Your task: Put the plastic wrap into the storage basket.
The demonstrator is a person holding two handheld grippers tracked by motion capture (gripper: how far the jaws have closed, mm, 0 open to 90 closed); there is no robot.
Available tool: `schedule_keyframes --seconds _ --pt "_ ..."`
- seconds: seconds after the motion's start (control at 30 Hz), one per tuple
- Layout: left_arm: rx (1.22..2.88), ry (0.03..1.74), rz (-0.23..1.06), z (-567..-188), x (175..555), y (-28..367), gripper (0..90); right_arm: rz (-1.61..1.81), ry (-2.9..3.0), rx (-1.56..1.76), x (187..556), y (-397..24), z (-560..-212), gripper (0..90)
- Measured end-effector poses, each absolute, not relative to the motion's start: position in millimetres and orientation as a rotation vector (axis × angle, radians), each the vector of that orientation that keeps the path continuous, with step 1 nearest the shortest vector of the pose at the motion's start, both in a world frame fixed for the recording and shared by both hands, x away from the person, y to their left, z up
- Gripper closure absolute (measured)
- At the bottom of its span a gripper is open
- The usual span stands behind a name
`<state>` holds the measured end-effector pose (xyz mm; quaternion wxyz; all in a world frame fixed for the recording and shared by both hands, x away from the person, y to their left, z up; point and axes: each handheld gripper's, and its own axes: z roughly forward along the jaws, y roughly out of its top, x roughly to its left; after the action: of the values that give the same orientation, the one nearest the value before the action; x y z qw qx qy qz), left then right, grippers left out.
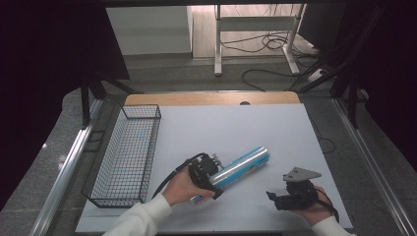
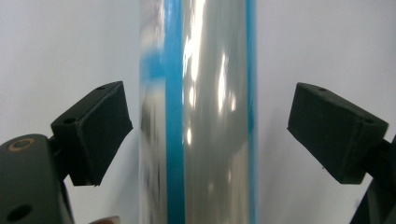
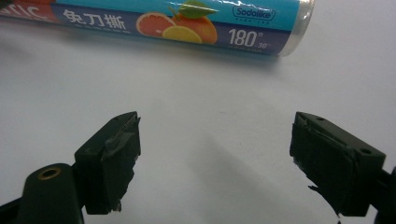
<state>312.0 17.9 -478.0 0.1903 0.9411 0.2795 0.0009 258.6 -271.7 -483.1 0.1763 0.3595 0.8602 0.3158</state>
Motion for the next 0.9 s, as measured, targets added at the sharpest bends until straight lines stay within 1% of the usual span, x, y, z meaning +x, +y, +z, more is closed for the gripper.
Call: schedule_keyframes --seconds 0.17,0.33,0.6,0.8,0.9 --pt "2.637 0.782 -0.037 -478.4 337.2 -10.2 14.8 0.888 2.433 1.026 258.1 -273.5 -483.4 16.8" --pt "2.643 0.781 -0.058 -481.9 354.2 -24.9 17.8 0.884 2.433 1.031 258.5 -275.7 -484.2 16.8" --pt "2.68 0.799 -0.138 -492.7 361.7 -32.3 22.1 0.881 2.437 1.035 259.2 -275.0 -484.8 16.8" --pt "2.712 0.803 -0.143 -493.8 357.7 -29.3 25.4 0.868 2.43 1.05 260.2 -275.9 -485.3 16.6" --pt "2.715 0.808 -0.155 -494.6 359.0 -26.0 28.9 0.866 2.426 1.06 260.8 -276.9 -485.2 16.6"
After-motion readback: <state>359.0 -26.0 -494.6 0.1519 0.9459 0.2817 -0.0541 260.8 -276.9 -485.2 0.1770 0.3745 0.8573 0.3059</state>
